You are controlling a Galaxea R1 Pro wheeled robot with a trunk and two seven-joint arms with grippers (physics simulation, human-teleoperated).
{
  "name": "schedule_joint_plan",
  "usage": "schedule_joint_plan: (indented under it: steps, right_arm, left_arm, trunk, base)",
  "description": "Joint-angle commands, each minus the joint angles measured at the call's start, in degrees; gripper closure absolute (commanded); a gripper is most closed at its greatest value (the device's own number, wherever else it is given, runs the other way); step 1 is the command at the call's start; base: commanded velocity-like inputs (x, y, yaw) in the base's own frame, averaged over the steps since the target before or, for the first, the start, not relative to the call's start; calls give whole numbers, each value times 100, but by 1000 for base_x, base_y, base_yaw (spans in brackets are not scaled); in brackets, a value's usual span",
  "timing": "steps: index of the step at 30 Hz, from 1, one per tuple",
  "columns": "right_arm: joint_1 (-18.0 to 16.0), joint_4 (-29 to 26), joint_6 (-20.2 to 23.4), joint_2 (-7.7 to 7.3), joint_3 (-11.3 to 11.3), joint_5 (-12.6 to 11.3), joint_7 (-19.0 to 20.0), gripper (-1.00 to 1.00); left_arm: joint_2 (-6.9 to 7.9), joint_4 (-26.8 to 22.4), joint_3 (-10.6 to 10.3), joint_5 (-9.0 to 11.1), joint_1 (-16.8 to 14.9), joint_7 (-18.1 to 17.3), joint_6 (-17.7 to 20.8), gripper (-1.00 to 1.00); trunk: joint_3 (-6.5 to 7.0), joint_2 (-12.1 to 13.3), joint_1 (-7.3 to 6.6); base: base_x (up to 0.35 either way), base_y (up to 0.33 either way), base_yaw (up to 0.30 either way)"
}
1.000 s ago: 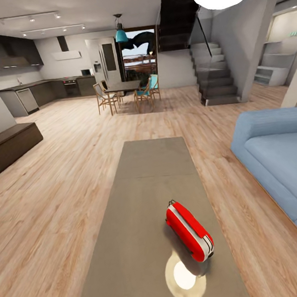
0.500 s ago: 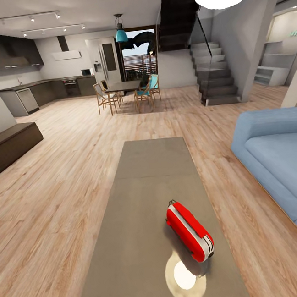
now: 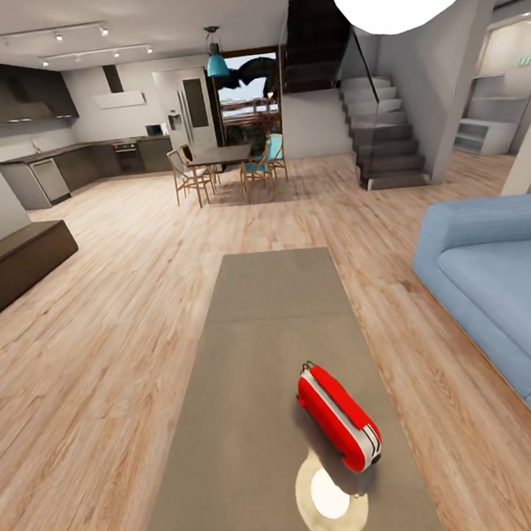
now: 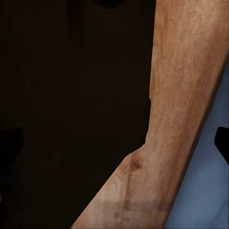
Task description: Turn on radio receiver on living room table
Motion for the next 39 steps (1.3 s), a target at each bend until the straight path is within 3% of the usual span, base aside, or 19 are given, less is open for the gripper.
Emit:
schedule_joint_plan:
  steps: [1, 30, 39]
  right_arm:
    - [0, -1, -1, -2, 0, 0, -1, -100]
    - [0, 2, 2, -7, -27, -35, -10, -100]
    - [0, -3, -12, -23, -36, -38, -10, -100]
  left_arm:
    - [-3, 0, 0, 0, 0, 0, 0, -100]
    - [-8, -9, -1, 6, 0, 44, 18, -100]
    - [-1, -17, -4, 9, 0, 60, 18, -100]
  trunk:
    - [19, 42, -23]
    - [538, 1205, -660]
    - [635, 1566, -857]
  base:
    - [0, 0, 0]
    - [0, 0, 0]
    - [0, 0, 0]
